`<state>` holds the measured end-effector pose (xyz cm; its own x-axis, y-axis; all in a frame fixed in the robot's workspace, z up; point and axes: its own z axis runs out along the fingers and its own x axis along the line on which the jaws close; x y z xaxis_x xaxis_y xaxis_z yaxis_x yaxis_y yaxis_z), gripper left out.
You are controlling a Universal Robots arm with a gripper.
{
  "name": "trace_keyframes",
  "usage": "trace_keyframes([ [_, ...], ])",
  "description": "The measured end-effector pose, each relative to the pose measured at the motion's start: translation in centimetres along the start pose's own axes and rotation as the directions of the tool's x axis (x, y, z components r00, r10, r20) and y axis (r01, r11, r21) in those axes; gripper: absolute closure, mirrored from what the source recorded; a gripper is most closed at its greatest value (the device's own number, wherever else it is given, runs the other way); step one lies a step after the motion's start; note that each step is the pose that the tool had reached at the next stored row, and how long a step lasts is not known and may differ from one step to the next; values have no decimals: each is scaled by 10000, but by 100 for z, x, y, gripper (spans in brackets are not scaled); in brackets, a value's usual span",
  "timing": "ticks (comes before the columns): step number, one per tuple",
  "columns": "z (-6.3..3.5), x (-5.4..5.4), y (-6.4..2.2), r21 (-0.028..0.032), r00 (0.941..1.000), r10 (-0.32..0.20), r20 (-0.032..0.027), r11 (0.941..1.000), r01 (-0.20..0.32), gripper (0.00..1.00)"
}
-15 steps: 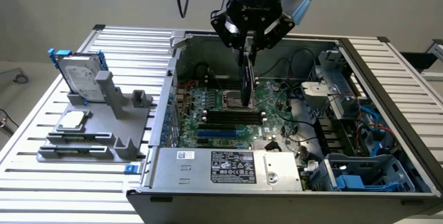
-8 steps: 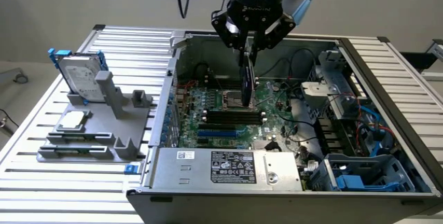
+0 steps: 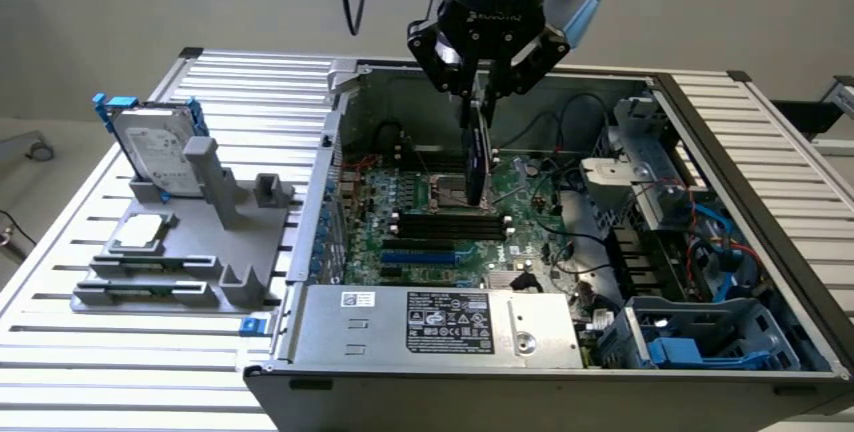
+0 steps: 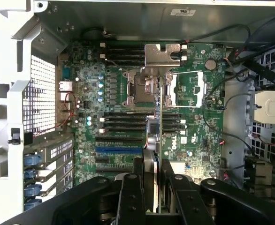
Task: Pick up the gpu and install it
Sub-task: 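Insert the gpu into the slot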
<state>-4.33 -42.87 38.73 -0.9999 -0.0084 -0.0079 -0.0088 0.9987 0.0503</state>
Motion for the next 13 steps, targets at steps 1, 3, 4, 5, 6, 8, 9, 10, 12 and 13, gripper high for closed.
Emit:
trace_keyframes([
  [1,0,0,0,0,10000,0,0,10000,0,73],
  [3,0,0,0,0,10000,0,0,10000,0,73],
  [4,0,0,0,0,10000,0,0,10000,0,73],
  [5,1,-2,0,1,10000,-7,0,10000,7,73],
  [6,1,-4,0,-4,9999,-114,-6,9999,114,73],
  [8,4,-3,0,-7,9988,-480,-17,9988,480,73],
  [9,6,-3,0,-9,9978,-660,-22,9978,660,73],
  [10,8,-4,-1,-11,9965,-840,-28,9965,840,73],
  [12,14,-4,-1,-16,9927,-1208,-45,9927,1208,73],
  [13,19,-4,-1,-19,9903,-1387,-53,9903,1387,73],
])
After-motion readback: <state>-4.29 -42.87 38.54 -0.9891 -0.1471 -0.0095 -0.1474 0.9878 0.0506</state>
